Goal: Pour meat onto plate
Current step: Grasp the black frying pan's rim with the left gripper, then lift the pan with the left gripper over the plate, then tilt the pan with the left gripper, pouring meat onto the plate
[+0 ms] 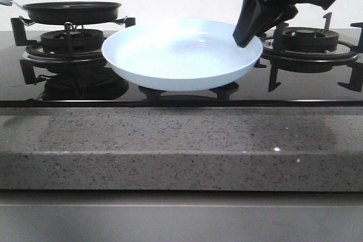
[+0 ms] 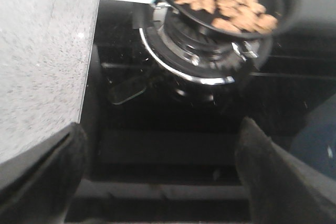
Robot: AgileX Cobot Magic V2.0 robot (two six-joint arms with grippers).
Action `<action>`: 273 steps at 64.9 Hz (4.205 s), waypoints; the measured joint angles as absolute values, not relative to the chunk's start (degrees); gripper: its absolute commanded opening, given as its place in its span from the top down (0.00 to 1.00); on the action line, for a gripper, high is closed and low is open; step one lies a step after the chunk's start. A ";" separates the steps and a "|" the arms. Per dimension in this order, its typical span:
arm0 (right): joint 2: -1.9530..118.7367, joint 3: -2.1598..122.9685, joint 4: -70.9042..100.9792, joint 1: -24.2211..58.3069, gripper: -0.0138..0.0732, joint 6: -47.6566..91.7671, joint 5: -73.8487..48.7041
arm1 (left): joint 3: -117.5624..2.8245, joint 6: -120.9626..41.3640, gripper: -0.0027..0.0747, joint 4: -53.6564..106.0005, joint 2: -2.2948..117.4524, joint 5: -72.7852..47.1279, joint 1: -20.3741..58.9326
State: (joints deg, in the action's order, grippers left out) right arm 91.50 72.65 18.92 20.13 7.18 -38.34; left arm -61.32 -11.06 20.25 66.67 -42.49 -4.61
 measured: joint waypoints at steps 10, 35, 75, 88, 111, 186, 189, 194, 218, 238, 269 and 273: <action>91.50 72.65 18.92 20.13 0.98 7.18 -38.34 | -64.86 -21.26 0.23 35.43 75.07 -43.94 -12.35; 91.50 72.65 18.92 20.13 0.98 7.18 -38.34 | -70.31 -34.53 0.23 61.73 90.35 -44.28 -17.76; 91.50 72.65 18.92 20.13 0.98 7.18 -38.21 | -82.47 -36.88 0.24 77.70 107.36 -52.13 -17.76; 91.50 72.65 18.92 20.13 0.98 7.18 -38.21 | -82.59 -37.84 0.38 81.36 108.44 -53.93 -17.76; 91.50 72.65 18.92 20.13 0.98 7.18 -38.21 | -82.59 -38.29 0.71 83.28 108.53 -54.05 -17.76; 91.50 72.65 18.92 20.13 0.98 7.18 -38.17 | -74.81 -47.53 0.99 88.36 89.51 -58.80 -19.54; 91.50 72.65 18.92 20.13 0.98 7.18 -38.17 | -73.02 -48.40 0.99 88.44 87.76 -58.69 -19.54; 91.50 72.65 18.92 20.13 0.98 7.18 -38.17 | -69.77 -49.86 0.99 88.73 84.81 -58.69 -19.13; 91.50 72.65 18.92 20.13 0.98 7.18 -38.17 | -60.55 -57.62 0.99 88.78 75.77 -55.43 -8.55; 91.50 72.65 18.92 20.13 0.98 7.18 -38.17 | -60.35 -68.96 0.99 88.86 72.54 -45.58 3.36; 91.50 72.65 18.92 20.13 0.98 7.18 -38.17 | -62.10 -92.37 0.99 89.72 70.68 -40.40 10.79; 91.50 72.65 18.92 20.13 0.98 7.18 -38.17 | -62.49 -94.77 0.99 89.82 70.37 -40.14 10.79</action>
